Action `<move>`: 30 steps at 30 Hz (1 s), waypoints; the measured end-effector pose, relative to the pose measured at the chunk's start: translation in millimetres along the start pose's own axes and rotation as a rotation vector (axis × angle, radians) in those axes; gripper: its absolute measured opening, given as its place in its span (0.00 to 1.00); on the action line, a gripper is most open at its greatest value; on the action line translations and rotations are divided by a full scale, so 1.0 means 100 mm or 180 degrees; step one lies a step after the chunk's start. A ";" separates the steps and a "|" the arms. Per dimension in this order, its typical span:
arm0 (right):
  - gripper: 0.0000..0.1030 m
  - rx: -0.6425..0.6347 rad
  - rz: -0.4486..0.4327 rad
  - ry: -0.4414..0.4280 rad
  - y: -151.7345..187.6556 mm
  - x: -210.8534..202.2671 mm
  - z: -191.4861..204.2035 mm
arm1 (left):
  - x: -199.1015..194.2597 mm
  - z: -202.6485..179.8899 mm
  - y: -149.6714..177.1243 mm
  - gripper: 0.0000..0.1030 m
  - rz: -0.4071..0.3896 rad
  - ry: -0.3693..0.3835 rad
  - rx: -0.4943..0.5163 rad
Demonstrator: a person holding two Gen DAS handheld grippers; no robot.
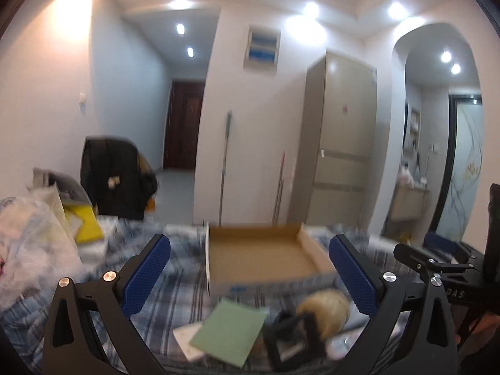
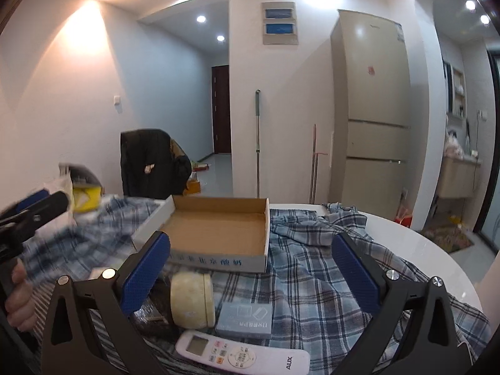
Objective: Organize rigid objects
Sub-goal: 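Lower the right gripper onto the cream round tin and close it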
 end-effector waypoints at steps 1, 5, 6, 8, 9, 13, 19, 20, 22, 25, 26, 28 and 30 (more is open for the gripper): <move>1.00 0.0031 -0.0023 0.0031 -0.07 -0.04 -0.02 | -0.06 -0.02 -0.05 1.00 -0.0122 -0.0080 0.0069; 1.00 0.0072 -0.0051 -0.0040 -0.30 -0.16 0.03 | -0.32 -0.08 -0.22 1.00 -0.0524 -0.0267 0.0180; 1.00 0.0066 -0.0063 -0.0027 -0.34 -0.17 0.06 | -0.38 -0.09 -0.25 1.00 -0.0585 -0.0270 0.0175; 1.00 0.0098 -0.0113 -0.0074 -0.38 -0.20 0.11 | -0.50 -0.10 -0.30 1.00 -0.0688 -0.0290 0.0158; 1.00 0.0123 -0.0126 -0.0118 -0.38 -0.20 0.14 | -0.54 -0.09 -0.32 1.00 -0.0687 -0.0245 0.0137; 1.00 0.0116 -0.0057 -0.0146 -0.38 -0.12 0.26 | -0.55 -0.07 -0.38 1.00 -0.0632 -0.0413 0.0068; 1.00 0.0085 0.0072 -0.0286 -0.28 0.09 0.32 | -0.46 -0.01 -0.26 1.00 -0.0711 -0.0555 0.0015; 1.00 0.0088 0.0114 -0.0302 -0.24 0.12 0.31 | -0.44 0.02 -0.20 1.00 -0.0715 -0.0572 0.0001; 1.00 0.0107 0.0219 -0.0318 -0.12 0.24 0.27 | -0.36 0.03 -0.09 1.00 -0.0673 -0.0624 0.0005; 0.94 0.0119 0.0395 -0.0378 0.07 0.43 0.24 | -0.22 0.02 0.07 1.00 -0.0710 -0.0863 0.0100; 0.93 0.0087 0.0483 -0.0425 0.13 0.49 0.24 | -0.16 0.03 0.10 1.00 -0.0660 -0.0890 0.0138; 0.87 -0.0037 0.0698 -0.0529 0.26 0.61 0.26 | -0.03 0.03 0.17 1.00 -0.0511 -0.0844 0.0142; 0.81 -0.0072 0.0869 -0.0587 0.37 0.71 0.27 | 0.04 0.08 0.28 1.00 -0.0387 -0.0793 0.0088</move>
Point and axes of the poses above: each gripper's, at about its wrist camera, not at the fingertips, and x roughly the way its jaws point, z to its left, y to its underside, the point moved 2 cm from there along x, roughly the way its jaws point, and after that the axes turned 11 degrees about -y, right-handed, at the moved point
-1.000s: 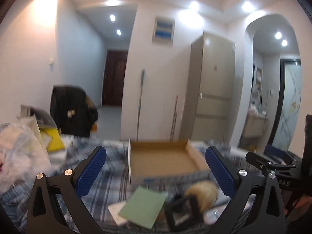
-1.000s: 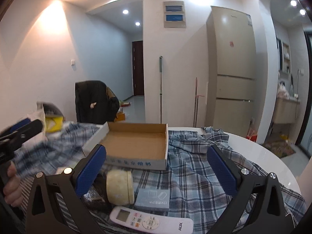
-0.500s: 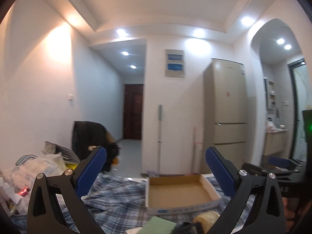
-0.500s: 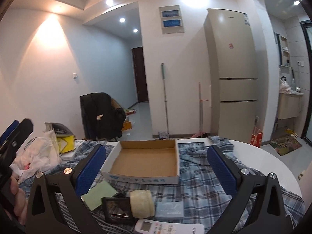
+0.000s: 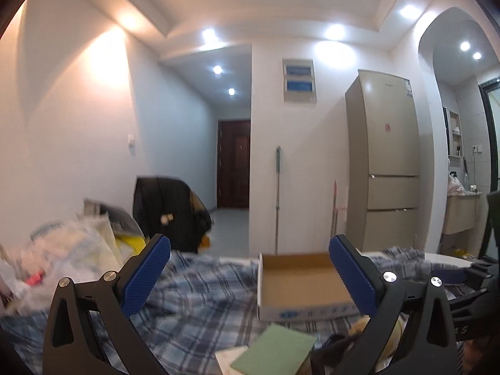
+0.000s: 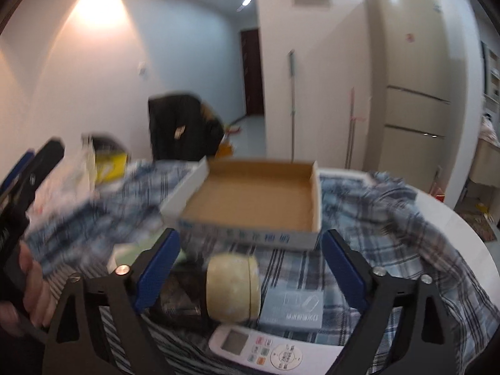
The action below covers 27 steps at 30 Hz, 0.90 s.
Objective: Organize rigid objects
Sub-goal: 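Lower the right gripper onto the cream round tin and close it, then lift the cream tin with the right gripper and hold it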
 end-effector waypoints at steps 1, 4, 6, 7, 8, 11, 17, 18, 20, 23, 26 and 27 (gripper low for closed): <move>0.79 0.0009 0.0092 -0.0076 0.03 0.06 0.00 | 0.04 -0.01 0.07 1.00 0.0075 0.0045 0.0003; 0.79 0.0082 0.0176 -0.0076 0.11 0.15 -0.01 | 0.15 -0.05 0.11 1.00 0.0292 0.0168 0.0050; 0.79 0.0120 0.0253 0.0036 0.17 0.21 -0.04 | 0.18 -0.02 0.12 1.00 0.0342 0.0160 -0.0016; 0.79 0.0145 0.0295 0.0001 0.17 0.24 -0.05 | 0.18 -0.01 0.13 1.00 0.0350 0.0164 -0.0047; 0.79 0.0170 0.0306 -0.0052 0.17 0.24 -0.05 | 0.18 0.01 0.13 1.00 0.0351 0.0167 -0.0078; 0.74 0.0144 0.0357 -0.0094 0.18 0.28 -0.04 | 0.19 -0.01 0.14 1.00 0.0358 0.0149 -0.0073; 0.45 0.0176 0.0570 -0.0192 0.24 0.41 -0.04 | 0.19 -0.06 0.16 1.00 0.0365 0.0182 0.0009; 0.45 0.0187 0.0567 -0.0197 0.24 0.41 -0.05 | 0.19 -0.06 0.16 1.00 0.0377 0.0189 0.0009; 0.45 0.0212 0.0572 -0.0199 0.24 0.39 -0.05 | 0.20 -0.06 0.17 1.00 0.0406 0.0175 -0.0003; 0.45 0.0311 0.0464 -0.0180 0.18 0.28 -0.12 | 0.19 -0.05 0.16 1.00 0.0406 0.0159 -0.0028; 0.45 0.0336 0.0224 -0.0082 0.07 0.09 -0.21 | 0.19 -0.06 0.16 1.00 0.0399 0.0151 -0.0015; 0.45 0.0344 0.0151 0.0005 0.04 0.02 -0.24 | 0.19 -0.05 0.17 1.00 0.0394 0.0152 -0.0019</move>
Point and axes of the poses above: each gripper's, at about its wrist camera, not at the fingertips, and x roughly the way its jaws point, z to its left, y to its underside, the point moved 2 cm from there along x, roughly the way its jaws point, and after that the axes turned 11 degrees about -y, right-handed, at the moved point
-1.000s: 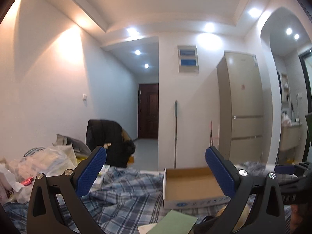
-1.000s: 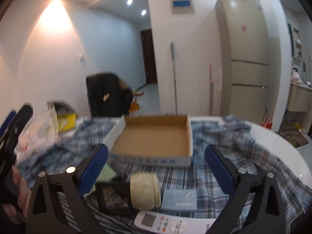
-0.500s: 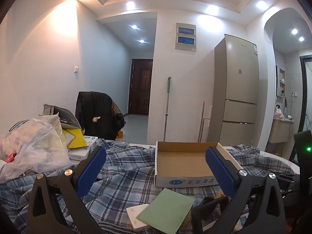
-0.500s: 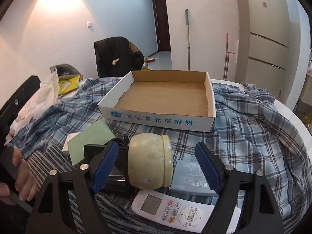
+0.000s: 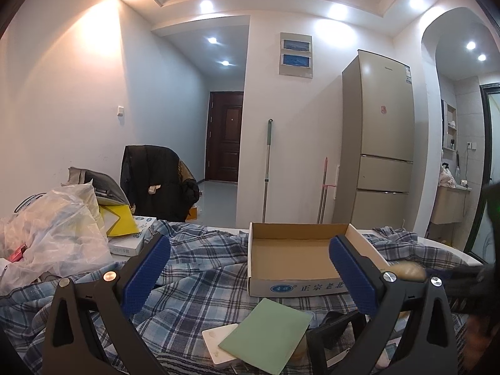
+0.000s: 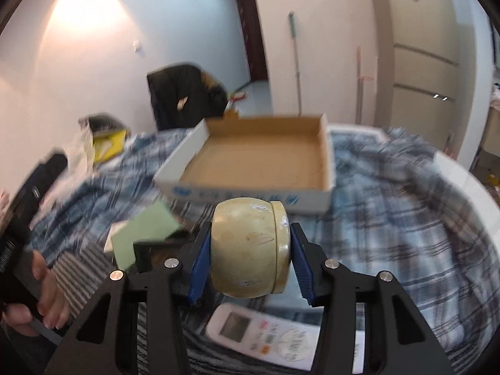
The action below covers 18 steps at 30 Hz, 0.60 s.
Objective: Organize rigid objects
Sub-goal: 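Lift the cream tin with the right gripper and hold it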
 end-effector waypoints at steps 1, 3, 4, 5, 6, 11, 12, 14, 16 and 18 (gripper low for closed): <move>0.45 0.0013 -0.0030 0.0058 -0.02 -0.03 -0.03 | 0.00 0.01 0.00 1.00 -0.0007 -0.0001 -0.0004; 0.45 0.0066 -0.0012 0.0155 -0.06 -0.05 -0.12 | 0.01 0.00 0.00 1.00 0.0002 -0.0010 0.0002; 0.45 0.0134 -0.0001 0.0168 -0.07 -0.04 -0.18 | 0.01 0.01 0.01 1.00 0.0013 -0.0017 0.0009; 0.45 0.0225 0.0014 0.0154 -0.07 -0.03 -0.25 | 0.01 0.01 0.01 1.00 0.0024 -0.0026 0.0012; 0.45 0.0326 0.0069 0.0164 -0.07 0.01 -0.32 | 0.02 0.01 0.01 1.00 0.0033 -0.0035 0.0012; 0.45 0.0408 0.0148 0.0299 -0.03 0.07 -0.47 | 0.02 0.02 -0.01 1.00 0.0043 -0.0055 -0.0007; 0.45 0.0369 0.0162 0.0306 -0.03 0.08 -0.47 | 0.02 0.02 -0.01 1.00 0.0043 -0.0053 -0.0005; 0.45 0.0319 0.0184 0.0298 -0.01 0.09 -0.45 | 0.02 0.03 -0.01 1.00 0.0044 -0.0053 -0.0010; 0.46 0.0315 0.0263 0.0208 0.02 0.13 -0.44 | 0.02 0.03 -0.01 1.00 0.0045 -0.0058 -0.0011; 0.46 0.0525 0.0318 0.0080 0.05 0.18 -0.49 | 0.02 0.04 -0.01 1.00 0.0045 -0.0069 -0.0020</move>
Point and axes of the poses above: each gripper's, at about its wrist camera, not at the fingertips, and x roughly the way its jaws point, z to its left, y to its underside, the point moved 2 cm from there along x, roughly the way its jaws point, and after that the axes turned 11 degrees about -y, right-handed, at the moved point
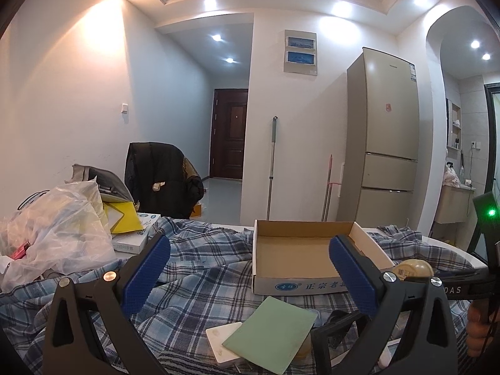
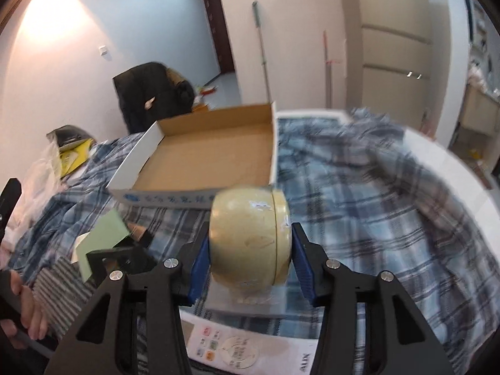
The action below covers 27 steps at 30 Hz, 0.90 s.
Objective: Organize rigid objects
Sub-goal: 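Lift the cream tin with the right gripper and hold it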
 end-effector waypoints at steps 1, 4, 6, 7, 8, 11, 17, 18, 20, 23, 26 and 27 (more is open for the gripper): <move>0.46 0.0076 0.0005 -0.0018 0.01 0.01 -0.02 | 0.00 0.00 0.00 1.00 -0.0002 -0.0010 -0.0002; 0.45 0.0005 0.0102 0.0038 0.05 0.08 0.00 | 0.01 0.01 0.01 1.00 -0.0005 -0.0021 -0.0005; 0.45 -0.0040 0.0130 0.0071 0.06 0.11 0.02 | 0.01 0.01 0.01 1.00 -0.0006 -0.0022 -0.0003; 0.45 -0.0058 0.0137 0.0087 0.06 0.11 0.03 | 0.01 0.01 0.01 1.00 -0.0004 -0.0023 -0.0004; 0.45 -0.0079 0.0147 0.0100 0.06 0.11 0.03 | 0.01 0.02 0.01 1.00 -0.0003 -0.0021 -0.0006; 0.45 -0.0225 0.0270 0.0231 0.09 0.14 0.09 | 0.01 0.01 0.01 1.00 -0.0006 -0.0021 -0.0005; 0.45 -0.0295 0.0460 0.0114 0.15 0.12 0.17 | 0.01 0.02 0.00 1.00 -0.0006 -0.0021 0.0002; 0.45 -0.0281 0.0478 0.0143 0.14 0.11 0.16 | 0.01 0.02 0.00 1.00 -0.0009 -0.0021 0.0003; 0.45 -0.0239 0.0498 0.0236 0.16 0.06 0.14 | -0.01 0.03 0.00 1.00 -0.0026 -0.0019 0.0003; 0.45 -0.0266 0.0503 0.0318 0.26 -0.06 0.11 | -0.06 0.09 -0.07 1.00 -0.0058 -0.0065 0.0061; 0.45 -0.0321 0.0471 0.0441 0.39 -0.19 0.08 | -0.20 0.26 -0.22 1.00 -0.0175 -0.0067 -0.0130; 0.45 -0.0315 0.0484 0.0415 0.42 -0.22 0.08 | -0.24 0.29 -0.26 1.00 -0.0183 0.0013 -0.0162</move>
Point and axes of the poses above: each gripper's, at about its wrist camera, not at the fingertips, and x roughly the way its jaws point, z to its left, y to its underside, the point moved 2 cm from there along x, roughly the way its jaws point, and after that the axes turned 11 degrees about -y, right-handed, at the moved point
